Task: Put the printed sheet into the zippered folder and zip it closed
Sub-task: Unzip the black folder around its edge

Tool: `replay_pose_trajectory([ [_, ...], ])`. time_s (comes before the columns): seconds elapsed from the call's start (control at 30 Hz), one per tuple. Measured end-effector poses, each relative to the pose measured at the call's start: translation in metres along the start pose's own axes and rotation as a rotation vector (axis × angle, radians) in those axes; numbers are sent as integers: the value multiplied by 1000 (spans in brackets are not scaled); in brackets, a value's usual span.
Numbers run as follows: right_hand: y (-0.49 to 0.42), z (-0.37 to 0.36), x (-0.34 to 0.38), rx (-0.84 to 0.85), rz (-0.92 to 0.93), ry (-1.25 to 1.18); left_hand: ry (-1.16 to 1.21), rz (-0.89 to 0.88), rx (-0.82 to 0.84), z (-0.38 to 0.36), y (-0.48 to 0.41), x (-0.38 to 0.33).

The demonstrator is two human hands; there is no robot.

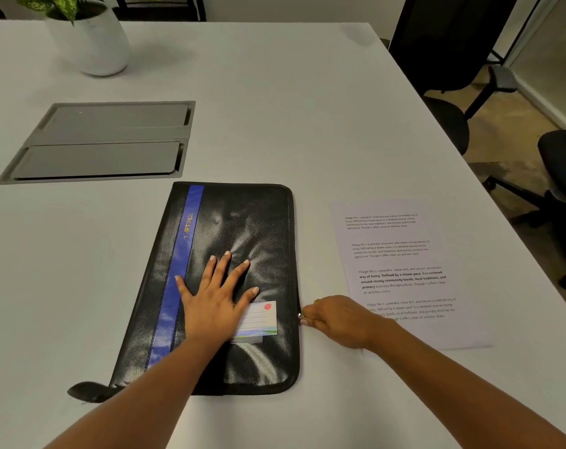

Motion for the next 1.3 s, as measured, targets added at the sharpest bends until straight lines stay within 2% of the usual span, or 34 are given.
replay_pose_trajectory([
  [0.17, 3, 0, 1, 14, -1, -13, -13, -12, 5, 1, 1, 0],
  [0.33, 29, -31, 16, 94, 91, 15, -4, -12, -4, -1, -1, 0],
  [0.43, 36, -34, 15, 45, 75, 4, -6, -14, -22, -1, 0, -1],
  [0.7, 31, -33, 13, 82, 30, 3, -1, -29, -31, -5, -3, 0],
  [0.93, 29, -33, 9, 121, -28, -37, 47, -95, 55, -4, -3, 2],
  [1.1, 34, -28, 0, 67, -87, -23, 3, -186, 79, -6, 23, 12],
  [1.3, 43, -17, -5, -65, -91, 46, -20, -168, 103, -9, 53, 7],
])
Point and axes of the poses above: each hand's wrist, its own y-axis away from the middle knuckle, its own z-axis out of the back of the hand, x = y × z, the point moved 6 cm from there along -y, towards the middle knuckle, and after that the axes turned 15 degrees about -y, right-handed, at the moved point
